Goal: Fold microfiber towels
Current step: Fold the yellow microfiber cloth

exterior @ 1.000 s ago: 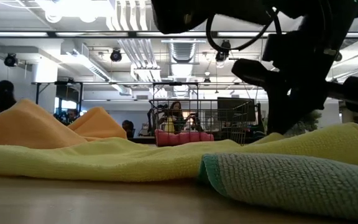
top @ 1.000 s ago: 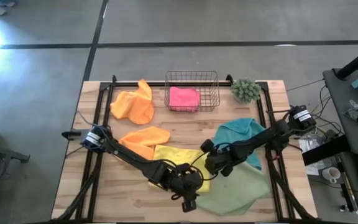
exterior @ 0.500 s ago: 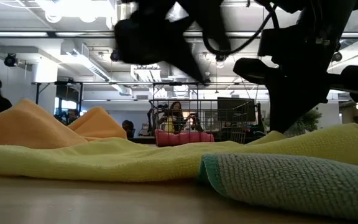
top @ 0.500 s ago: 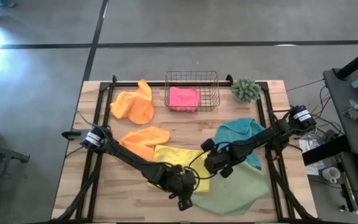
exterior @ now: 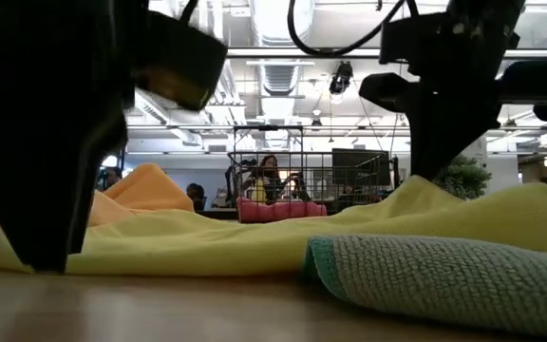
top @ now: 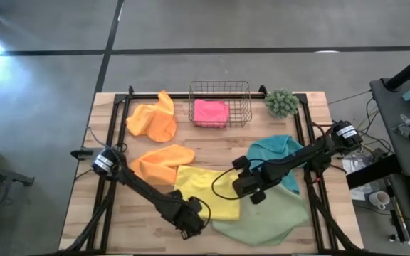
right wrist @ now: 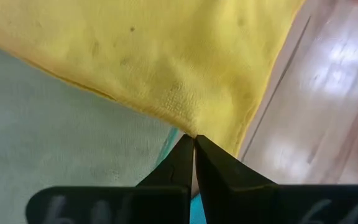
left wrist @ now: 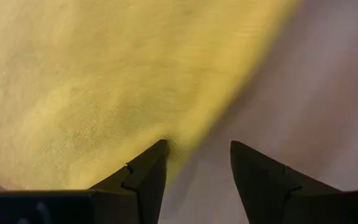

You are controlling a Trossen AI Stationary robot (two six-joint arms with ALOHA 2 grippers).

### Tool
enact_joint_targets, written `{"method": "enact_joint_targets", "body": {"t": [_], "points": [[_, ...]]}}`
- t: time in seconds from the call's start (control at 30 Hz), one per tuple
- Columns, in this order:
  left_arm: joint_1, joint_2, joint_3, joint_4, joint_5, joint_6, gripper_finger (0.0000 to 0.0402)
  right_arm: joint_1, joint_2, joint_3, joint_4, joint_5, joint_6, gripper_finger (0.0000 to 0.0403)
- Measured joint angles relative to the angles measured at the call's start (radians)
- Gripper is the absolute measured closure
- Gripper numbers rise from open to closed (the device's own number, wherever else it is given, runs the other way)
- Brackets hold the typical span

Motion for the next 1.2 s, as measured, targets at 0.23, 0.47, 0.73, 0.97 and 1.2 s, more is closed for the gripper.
{"method": "enact_joint_targets", "body": {"t": [0.23,0.47,0.73,0.97,1.2], "points": [[0.004,-0.01,-0.068,0.007,0.0,0.015,0.0261,0.0,0.0,0.002,0.006,0.001,0.042,0.0394],[0.03,-0.008,-0.143,-0.048,-0.004,0.088,0.0313,0.001,0.0,0.0,0.022,-0.127,0.215,0.0394],[0.058,-0.012,-0.25,-0.081,-0.037,0.182,0.0352,0.025,0.0,0.0,0.181,-0.295,0.38,0.0394],[0.055,-0.082,-0.283,-0.088,-0.051,0.345,0.0364,0.04,0.0,0.025,0.23,-0.282,0.474,0.0394],[0.021,-0.228,-0.305,-0.106,-0.1,0.335,0.0364,0.04,0.0,0.139,-0.072,-0.129,0.441,0.0394]]}}
